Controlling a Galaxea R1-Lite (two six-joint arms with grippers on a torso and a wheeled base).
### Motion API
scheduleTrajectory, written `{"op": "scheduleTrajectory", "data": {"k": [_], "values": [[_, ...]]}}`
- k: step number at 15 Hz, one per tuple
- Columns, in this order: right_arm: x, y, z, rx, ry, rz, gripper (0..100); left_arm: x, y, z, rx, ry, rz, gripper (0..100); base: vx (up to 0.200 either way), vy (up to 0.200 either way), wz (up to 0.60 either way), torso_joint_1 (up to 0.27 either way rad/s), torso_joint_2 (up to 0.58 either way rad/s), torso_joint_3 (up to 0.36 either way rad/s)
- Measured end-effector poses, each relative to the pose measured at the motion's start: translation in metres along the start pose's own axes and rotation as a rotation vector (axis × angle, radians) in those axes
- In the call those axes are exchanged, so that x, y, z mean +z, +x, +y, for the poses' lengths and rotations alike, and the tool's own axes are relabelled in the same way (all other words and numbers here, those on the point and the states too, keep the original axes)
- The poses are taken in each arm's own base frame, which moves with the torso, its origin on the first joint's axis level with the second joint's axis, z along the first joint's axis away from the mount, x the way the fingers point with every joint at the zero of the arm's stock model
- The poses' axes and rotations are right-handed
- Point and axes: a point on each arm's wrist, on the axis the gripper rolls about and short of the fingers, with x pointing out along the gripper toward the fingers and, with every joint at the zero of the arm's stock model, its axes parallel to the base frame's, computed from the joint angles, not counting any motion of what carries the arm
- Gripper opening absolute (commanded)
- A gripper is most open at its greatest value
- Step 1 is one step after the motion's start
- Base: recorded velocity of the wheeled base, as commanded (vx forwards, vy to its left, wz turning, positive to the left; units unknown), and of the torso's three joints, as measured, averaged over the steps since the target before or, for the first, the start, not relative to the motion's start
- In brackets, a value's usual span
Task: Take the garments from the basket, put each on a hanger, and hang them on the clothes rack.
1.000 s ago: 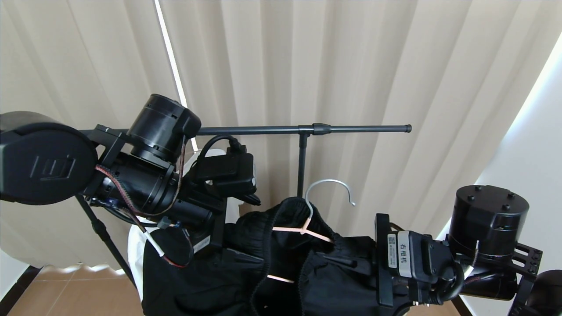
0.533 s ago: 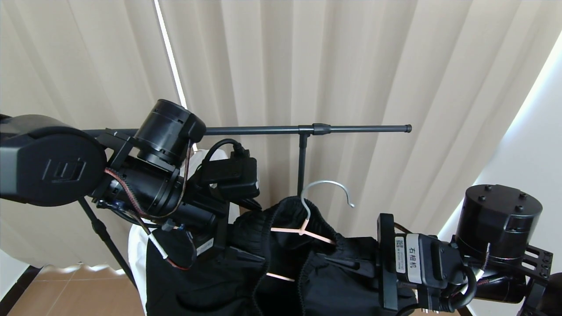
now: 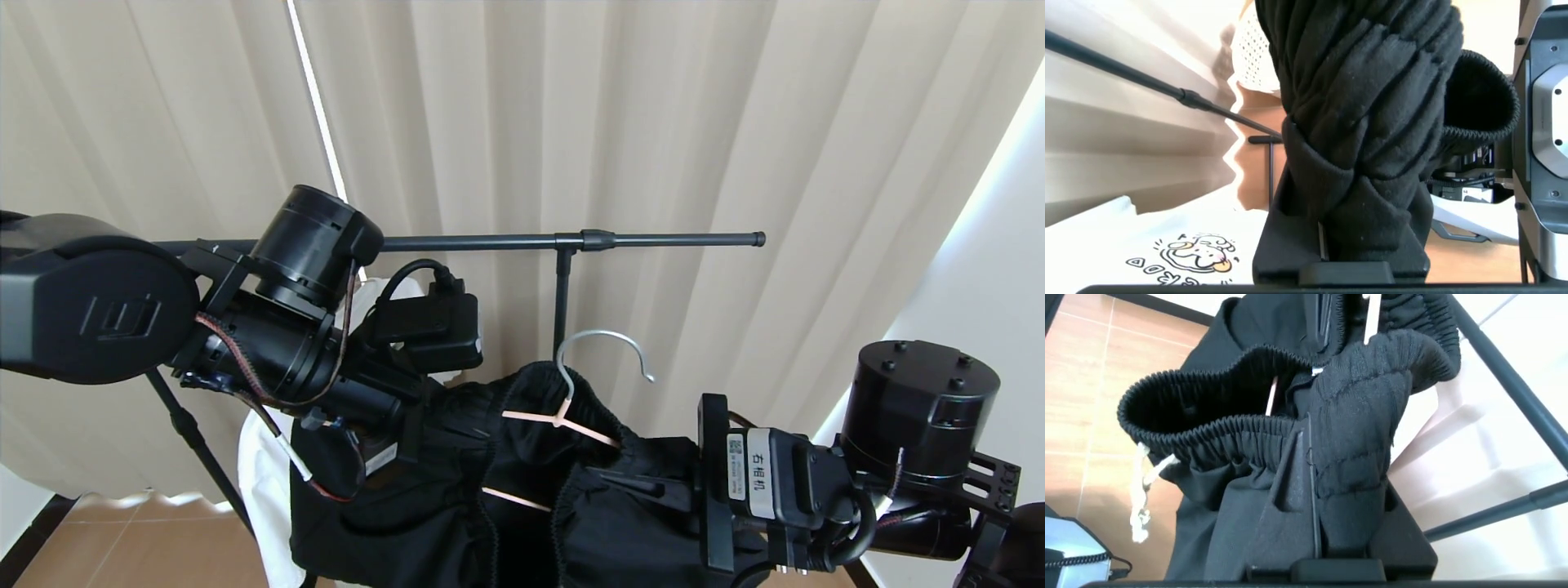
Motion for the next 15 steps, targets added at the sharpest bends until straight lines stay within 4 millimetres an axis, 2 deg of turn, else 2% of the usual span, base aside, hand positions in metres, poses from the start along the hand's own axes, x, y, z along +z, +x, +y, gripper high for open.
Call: {"op": "scheduleTrajectory", "data": {"k": [2, 7, 10, 15], "values": [[-0.001, 0.001, -0.001, -0.002, 0.006, 0.0, 100, 0.0, 0.0, 0.0, 0.0, -0.002, 0.001, 0, 0.0, 0.0, 0.0, 0.0, 0.0, 0.0], [0.001, 0.0, -0.009, -0.027, 0.164, -0.01, 100, -0.004, -0.004, 0.005, 0.023, -0.061, 0.003, 0, 0.0, 0.0, 0.0, 0.0, 0.0, 0.0], [-0.003, -0.008, -0.022, -0.017, 0.223, -0.042, 100, -0.011, -0.014, 0.011, 0.063, -0.093, 0.007, 0, 0.0, 0.0, 0.0, 0.0, 0.0, 0.0], [-0.003, -0.019, -0.035, 0.047, 0.313, -0.108, 100, -0.017, -0.031, 0.008, 0.106, -0.112, 0.005, 0, 0.0, 0.0, 0.0, 0.0, 0.0, 0.0]]}}
